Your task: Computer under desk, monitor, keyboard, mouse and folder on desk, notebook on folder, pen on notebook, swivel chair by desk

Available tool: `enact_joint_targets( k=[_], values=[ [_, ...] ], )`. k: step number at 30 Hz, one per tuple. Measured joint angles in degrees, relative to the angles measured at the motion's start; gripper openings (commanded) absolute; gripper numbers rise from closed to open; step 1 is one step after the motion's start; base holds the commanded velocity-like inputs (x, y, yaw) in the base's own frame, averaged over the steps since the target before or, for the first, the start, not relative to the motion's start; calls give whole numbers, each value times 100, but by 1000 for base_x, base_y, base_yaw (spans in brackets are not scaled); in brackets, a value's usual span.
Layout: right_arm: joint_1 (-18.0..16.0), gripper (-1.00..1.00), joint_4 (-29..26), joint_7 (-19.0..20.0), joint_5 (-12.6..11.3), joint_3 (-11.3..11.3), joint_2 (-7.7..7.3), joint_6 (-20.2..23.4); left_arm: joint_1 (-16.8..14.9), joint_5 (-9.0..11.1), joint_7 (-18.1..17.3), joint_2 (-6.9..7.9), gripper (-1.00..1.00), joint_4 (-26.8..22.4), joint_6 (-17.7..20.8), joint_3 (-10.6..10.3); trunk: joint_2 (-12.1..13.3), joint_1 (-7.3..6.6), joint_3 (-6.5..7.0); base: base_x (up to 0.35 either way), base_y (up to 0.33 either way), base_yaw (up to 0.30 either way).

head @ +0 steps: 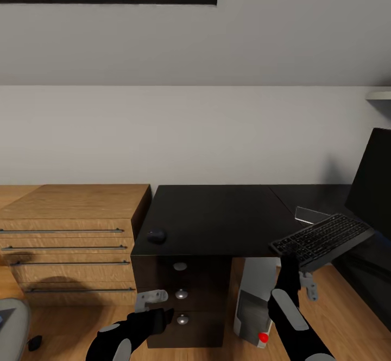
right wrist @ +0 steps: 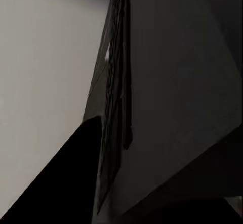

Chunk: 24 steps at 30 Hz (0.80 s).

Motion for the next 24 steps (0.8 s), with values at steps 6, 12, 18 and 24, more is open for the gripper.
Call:
enact_joint_targets(
  k=[6,12,18,24],
  values=[
    [0,-100,-1,5,-34,1,-4,-9,-1,2,0,0,100,0,0,0,0,0,0,0,0,0],
    [0,-100,-5,5,-35,-3,-4,0,0,-1,0,0,100,0,0,0,0,0,0,0,0,0],
    [-2,-100,-6,8,-32,-8,-4,12,0,-2,0,0,100,0,0,0,0,0,0,0,0,0],
    [-1,-100,-7,30,-58,-13,5,22,-1,-2,0,0,100,19,0,2,0,0,0,0,0,0]
  ],
)
